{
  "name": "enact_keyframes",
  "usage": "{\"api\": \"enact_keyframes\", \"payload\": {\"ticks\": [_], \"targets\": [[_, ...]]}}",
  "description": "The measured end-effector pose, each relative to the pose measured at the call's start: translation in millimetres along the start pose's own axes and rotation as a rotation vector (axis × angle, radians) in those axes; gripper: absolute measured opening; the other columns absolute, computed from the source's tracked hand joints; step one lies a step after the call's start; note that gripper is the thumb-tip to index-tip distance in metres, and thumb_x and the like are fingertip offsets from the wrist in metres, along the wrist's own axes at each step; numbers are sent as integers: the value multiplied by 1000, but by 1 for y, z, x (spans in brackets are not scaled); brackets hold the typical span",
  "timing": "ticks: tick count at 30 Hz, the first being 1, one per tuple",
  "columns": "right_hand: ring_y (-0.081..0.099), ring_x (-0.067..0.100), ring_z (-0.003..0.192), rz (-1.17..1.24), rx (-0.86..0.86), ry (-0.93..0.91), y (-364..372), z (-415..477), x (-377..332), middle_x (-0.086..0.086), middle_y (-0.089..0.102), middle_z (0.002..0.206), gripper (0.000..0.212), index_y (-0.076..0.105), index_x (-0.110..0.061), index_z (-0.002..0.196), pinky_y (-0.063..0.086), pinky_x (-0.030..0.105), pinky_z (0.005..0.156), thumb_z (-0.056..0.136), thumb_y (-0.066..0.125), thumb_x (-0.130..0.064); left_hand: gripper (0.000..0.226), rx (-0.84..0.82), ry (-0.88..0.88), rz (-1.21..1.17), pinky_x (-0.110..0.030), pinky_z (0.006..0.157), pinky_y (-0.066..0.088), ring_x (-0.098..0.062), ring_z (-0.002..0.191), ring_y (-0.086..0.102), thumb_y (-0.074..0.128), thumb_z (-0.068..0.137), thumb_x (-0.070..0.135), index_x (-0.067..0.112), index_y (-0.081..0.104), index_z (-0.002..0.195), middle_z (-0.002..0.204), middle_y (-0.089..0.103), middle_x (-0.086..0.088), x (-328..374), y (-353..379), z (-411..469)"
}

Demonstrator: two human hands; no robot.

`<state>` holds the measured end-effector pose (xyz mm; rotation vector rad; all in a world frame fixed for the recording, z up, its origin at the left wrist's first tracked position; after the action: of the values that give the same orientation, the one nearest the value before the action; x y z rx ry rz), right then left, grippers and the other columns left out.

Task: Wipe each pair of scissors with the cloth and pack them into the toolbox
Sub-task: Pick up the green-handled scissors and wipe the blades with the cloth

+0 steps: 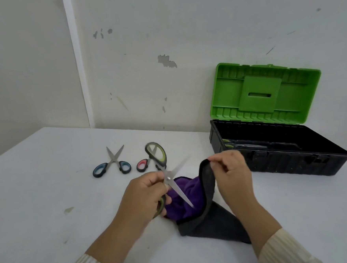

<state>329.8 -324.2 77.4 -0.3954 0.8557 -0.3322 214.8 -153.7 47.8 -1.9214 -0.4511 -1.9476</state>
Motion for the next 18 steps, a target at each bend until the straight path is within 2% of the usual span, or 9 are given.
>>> {"api": "enact_keyframes", "payload": {"ticks": [2,4,6,8,10,12,14,16,18], "targets": [[55,-1,85,187,-73,133,-3,-1,5,-6,57,88,32,69,-25,72,44,14,78,82,57,3,27,176,388,324,-19,58,48,-8,62,54,53,87,3,24,67,82,65,55,-2,15,-9,-2],[58,12,80,468,-213,233,2,-6,-3,1,59,86,22,72,-16,68,48,28,73,79,58,-3,28,257,741,657,-4,66,40,-2,68,48,49,86,7,19,72,99,73,51,4,25,-7,-11],[55,17,72,575,-367,314,9,-12,-17,8,60,80,26,70,-7,69,45,29,67,79,58,-29,38,198,827,802,-4,75,39,-3,74,48,44,88,13,8,68,117,79,55,2,16,-2,-8],[53,16,68,454,-498,365,16,-20,-23,8,61,75,43,66,-8,73,43,25,63,82,55,-48,41,192,866,870,-15,81,47,-12,77,54,41,90,15,7,66,121,82,59,0,10,2,-6],[54,18,73,334,-558,368,20,-24,-24,9,62,81,32,65,-10,70,45,28,67,84,60,-38,37,212,912,893,-19,86,48,-13,79,56,45,90,13,8,67,120,84,61,0,10,5,-6],[54,20,74,301,-555,353,21,-24,-24,9,60,86,25,65,-7,64,45,31,69,82,63,-24,28,258,811,804,-8,83,42,-8,82,51,58,86,10,20,66,111,87,59,5,14,3,-8],[53,18,73,308,-540,349,21,-22,-22,8,58,85,23,64,-6,63,43,29,67,82,63,-20,31,290,487,575,-5,72,42,-5,82,53,69,81,14,37,52,92,88,56,12,13,-6,-2],[53,17,72,302,-551,331,20,-21,-20,7,57,84,24,64,-6,63,42,26,65,82,62,-20,25,163,78,310,-18,61,45,-7,72,58,73,79,20,31,52,88,86,62,7,-5,-10,8],[53,17,72,283,-594,313,21,-22,-19,6,57,84,23,66,-5,65,42,25,64,83,62,-19,9,-53,-156,85,-26,47,41,-14,54,54,70,83,19,16,64,89,79,69,-3,-17,-7,11]]}}
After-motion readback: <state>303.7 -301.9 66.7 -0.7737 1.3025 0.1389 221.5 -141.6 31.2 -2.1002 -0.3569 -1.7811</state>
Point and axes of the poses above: each hand's wrist, its own z-axis towards the middle knuckle, its own y-axis out of the palm, x = y × z, the point moved 5 cm from there along z, towards the middle knuckle
